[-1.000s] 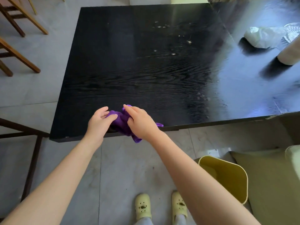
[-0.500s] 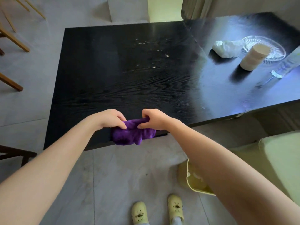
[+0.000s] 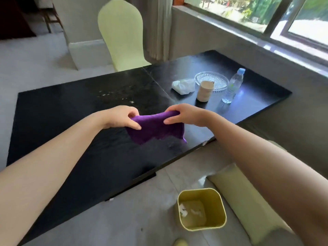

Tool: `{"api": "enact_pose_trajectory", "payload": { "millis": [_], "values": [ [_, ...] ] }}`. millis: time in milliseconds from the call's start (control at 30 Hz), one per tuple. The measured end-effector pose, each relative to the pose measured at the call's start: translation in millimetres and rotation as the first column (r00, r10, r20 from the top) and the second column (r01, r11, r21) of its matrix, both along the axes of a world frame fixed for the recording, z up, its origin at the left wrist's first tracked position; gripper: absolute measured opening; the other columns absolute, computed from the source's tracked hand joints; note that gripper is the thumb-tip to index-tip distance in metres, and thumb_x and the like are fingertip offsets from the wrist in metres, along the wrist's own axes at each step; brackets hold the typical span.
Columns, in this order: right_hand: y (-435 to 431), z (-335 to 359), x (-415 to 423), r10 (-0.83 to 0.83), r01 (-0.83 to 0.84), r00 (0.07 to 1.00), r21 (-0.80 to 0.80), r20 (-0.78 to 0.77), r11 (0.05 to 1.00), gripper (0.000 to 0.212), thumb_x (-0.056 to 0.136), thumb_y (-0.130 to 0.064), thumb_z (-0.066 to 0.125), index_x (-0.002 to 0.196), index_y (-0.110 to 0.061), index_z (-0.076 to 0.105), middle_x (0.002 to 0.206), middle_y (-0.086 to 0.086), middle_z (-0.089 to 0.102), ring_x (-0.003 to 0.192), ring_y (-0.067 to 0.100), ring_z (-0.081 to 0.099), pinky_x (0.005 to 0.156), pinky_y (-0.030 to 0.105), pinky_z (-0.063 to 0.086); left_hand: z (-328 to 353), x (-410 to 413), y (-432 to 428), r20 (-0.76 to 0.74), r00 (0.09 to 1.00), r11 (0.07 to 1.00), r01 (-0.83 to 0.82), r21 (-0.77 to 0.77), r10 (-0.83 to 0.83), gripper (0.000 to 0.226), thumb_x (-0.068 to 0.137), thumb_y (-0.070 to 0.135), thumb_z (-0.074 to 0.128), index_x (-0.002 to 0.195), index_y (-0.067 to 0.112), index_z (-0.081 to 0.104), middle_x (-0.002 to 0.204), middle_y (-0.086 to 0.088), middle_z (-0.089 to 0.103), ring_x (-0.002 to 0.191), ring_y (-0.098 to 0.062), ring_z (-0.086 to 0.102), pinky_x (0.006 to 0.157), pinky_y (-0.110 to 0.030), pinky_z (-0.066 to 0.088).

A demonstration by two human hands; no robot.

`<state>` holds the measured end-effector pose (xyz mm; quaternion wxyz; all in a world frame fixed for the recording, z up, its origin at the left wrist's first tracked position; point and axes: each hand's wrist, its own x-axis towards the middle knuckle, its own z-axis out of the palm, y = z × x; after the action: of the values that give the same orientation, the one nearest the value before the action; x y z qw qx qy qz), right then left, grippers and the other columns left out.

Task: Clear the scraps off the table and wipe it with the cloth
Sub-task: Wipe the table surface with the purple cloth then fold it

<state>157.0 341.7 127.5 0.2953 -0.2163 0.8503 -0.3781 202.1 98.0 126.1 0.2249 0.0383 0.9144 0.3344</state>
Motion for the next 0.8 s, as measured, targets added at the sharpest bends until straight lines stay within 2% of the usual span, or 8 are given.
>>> {"api": "enact_pose_trajectory", "payload": {
  "millis": [100,233,333,500,600,667,733,800],
  "values": [
    [47,39,-15,-0.097,0.108,0.993,-0.161,0.070,0.981,0.012,0.084,-0.017,0.067,0.090,-0.028,0.067,0.083,-0.009,0.067,0.073,-0.001,0.064,0.063,0.010,0.048,35,-25,36,-0.120,0.993,0.990,0.026,0.140,-0.009,0.016,0.078,0.023,0.073,0.087,0.025,0.061,0.089,0.003,0.067,0.082,-0.013,0.062,0.068,-0.023,0.043],
    [106,89,-37,-0.209,0.256,0.965,-0.393,0.160,0.883,0.027,0.085,0.006,0.056,0.085,-0.019,0.066,0.085,0.000,0.065,0.082,0.013,0.062,0.076,0.024,0.050,76,-58,83,-0.248,0.969,0.957,0.082,0.277,-0.011,0.024,0.076,0.022,0.076,0.096,0.025,0.064,0.095,0.001,0.071,0.085,-0.011,0.067,0.071,-0.019,0.049],
    [143,115,-51,-0.249,0.288,0.958,-0.451,0.143,0.845,0.031,0.085,0.013,0.052,0.088,-0.015,0.064,0.088,0.005,0.063,0.082,0.017,0.061,0.076,0.023,0.053,102,-79,117,-0.350,0.937,0.917,0.140,0.373,0.000,0.021,0.077,0.016,0.075,0.091,0.028,0.067,0.089,0.003,0.068,0.078,0.000,0.065,0.069,-0.012,0.050],
    [196,130,-70,-0.249,0.288,0.953,-0.263,0.170,0.921,0.045,0.086,0.014,0.053,0.125,-0.007,0.057,0.106,0.011,0.065,0.093,0.019,0.065,0.085,0.025,0.057,128,-109,169,-0.360,0.930,0.870,0.239,0.431,-0.077,0.025,0.078,0.006,0.072,0.090,0.027,0.069,0.081,0.013,0.070,0.075,0.004,0.066,0.067,-0.008,0.049],
    [217,126,-77,-0.192,0.199,0.975,-0.064,0.109,0.978,0.040,0.087,0.012,0.053,0.124,-0.002,0.059,0.116,0.015,0.065,0.105,0.024,0.063,0.099,0.035,0.049,130,-123,195,-0.339,0.927,0.872,0.292,0.393,-0.158,0.023,0.079,0.002,0.070,0.091,0.022,0.069,0.081,0.008,0.069,0.073,0.002,0.065,0.067,-0.010,0.050],
    [228,119,-80,-0.186,0.184,0.981,0.036,0.062,0.982,0.034,0.087,0.007,0.055,0.119,-0.003,0.062,0.113,0.014,0.067,0.105,0.024,0.062,0.100,0.037,0.047,129,-131,209,-0.330,0.921,0.879,0.323,0.350,-0.207,0.021,0.079,0.000,0.069,0.089,0.018,0.068,0.081,0.004,0.066,0.071,0.003,0.063,0.067,-0.010,0.049],
    [239,110,-84,-0.224,0.222,0.974,0.062,0.026,0.973,0.025,0.086,0.004,0.058,0.110,-0.003,0.064,0.103,0.010,0.067,0.097,0.021,0.063,0.099,0.038,0.049,124,-141,220,-0.333,0.905,0.900,0.356,0.252,-0.264,0.021,0.079,0.001,0.069,0.084,0.021,0.066,0.079,0.004,0.063,0.069,0.002,0.060,0.067,-0.011,0.048],
    [250,96,-88,-0.293,0.293,0.956,-0.002,0.024,0.956,0.014,0.085,0.002,0.059,0.095,-0.006,0.064,0.091,0.005,0.064,0.088,0.015,0.062,0.094,0.034,0.052,112,-151,228,-0.332,0.887,0.921,0.373,0.108,-0.320,0.018,0.079,0.003,0.070,0.083,0.020,0.064,0.079,0.002,0.062,0.071,-0.005,0.057,0.068,-0.016,0.047]
  ]
}}
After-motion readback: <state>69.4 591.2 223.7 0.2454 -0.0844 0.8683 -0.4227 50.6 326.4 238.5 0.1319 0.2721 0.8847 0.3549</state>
